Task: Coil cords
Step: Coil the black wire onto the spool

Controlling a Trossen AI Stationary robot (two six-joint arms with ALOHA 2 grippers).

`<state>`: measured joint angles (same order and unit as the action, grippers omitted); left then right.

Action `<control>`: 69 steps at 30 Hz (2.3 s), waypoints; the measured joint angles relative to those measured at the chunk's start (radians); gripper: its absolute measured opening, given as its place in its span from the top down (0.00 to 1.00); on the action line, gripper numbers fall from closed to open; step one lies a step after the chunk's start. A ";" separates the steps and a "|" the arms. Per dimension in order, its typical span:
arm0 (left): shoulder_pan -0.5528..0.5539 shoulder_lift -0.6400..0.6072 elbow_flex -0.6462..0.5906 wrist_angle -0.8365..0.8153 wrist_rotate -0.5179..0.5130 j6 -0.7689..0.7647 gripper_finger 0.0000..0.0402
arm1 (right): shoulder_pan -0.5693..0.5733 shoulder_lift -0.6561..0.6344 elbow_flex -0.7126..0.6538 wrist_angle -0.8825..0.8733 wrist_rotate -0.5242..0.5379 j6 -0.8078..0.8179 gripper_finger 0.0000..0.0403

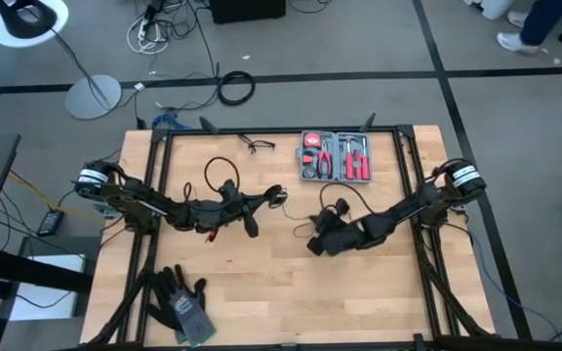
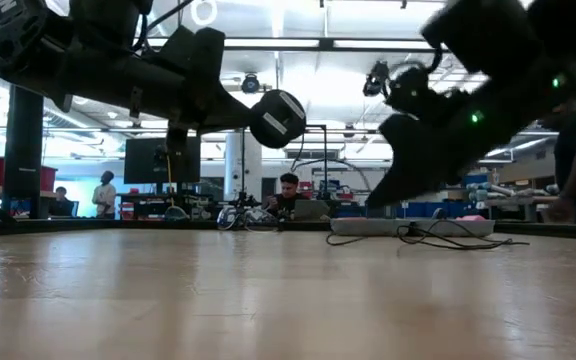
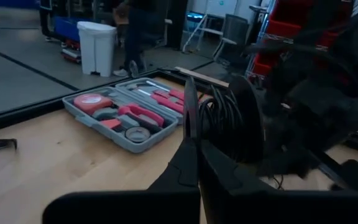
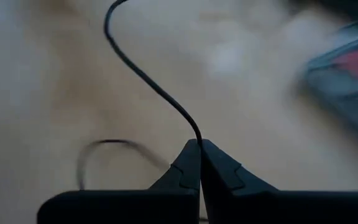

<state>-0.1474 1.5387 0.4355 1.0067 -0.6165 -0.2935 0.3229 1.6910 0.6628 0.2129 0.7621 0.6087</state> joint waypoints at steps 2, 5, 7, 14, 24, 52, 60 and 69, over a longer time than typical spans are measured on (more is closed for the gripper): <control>0.000 0.000 0.000 0.000 -0.021 -0.002 1.00 | -0.036 0.008 -0.084 0.248 -0.164 -0.036 1.00; 0.001 0.000 0.000 0.016 -0.039 -0.001 1.00 | -0.098 0.008 -0.168 0.455 -0.393 -0.064 1.00; 0.001 0.000 0.000 0.030 -0.053 0.007 1.00 | -0.130 0.002 -0.202 0.500 -0.443 -0.063 0.99; 0.001 -0.010 0.000 0.029 -0.081 0.033 1.00 | -0.185 0.001 -0.226 0.479 -0.451 -0.108 0.91; -0.005 -0.126 -0.001 -0.042 -0.094 0.094 1.00 | -0.197 -0.173 -0.225 0.251 -0.537 -0.239 0.65; -0.085 -0.159 0.000 -0.047 -0.147 0.238 1.00 | -0.239 -0.202 -0.181 0.530 -0.358 -0.559 0.63; -0.090 -0.159 0.000 -0.047 -0.148 0.235 1.00 | -0.258 0.011 0.036 0.528 -0.237 -0.752 0.63; -0.090 -0.159 0.000 -0.046 -0.131 0.234 1.00 | -0.272 0.025 0.122 0.384 -0.209 -0.866 0.63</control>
<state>-0.2379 1.3800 0.4355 0.9602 -0.7471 -0.0593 0.0513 1.7157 0.7853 0.5965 0.5527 -0.2568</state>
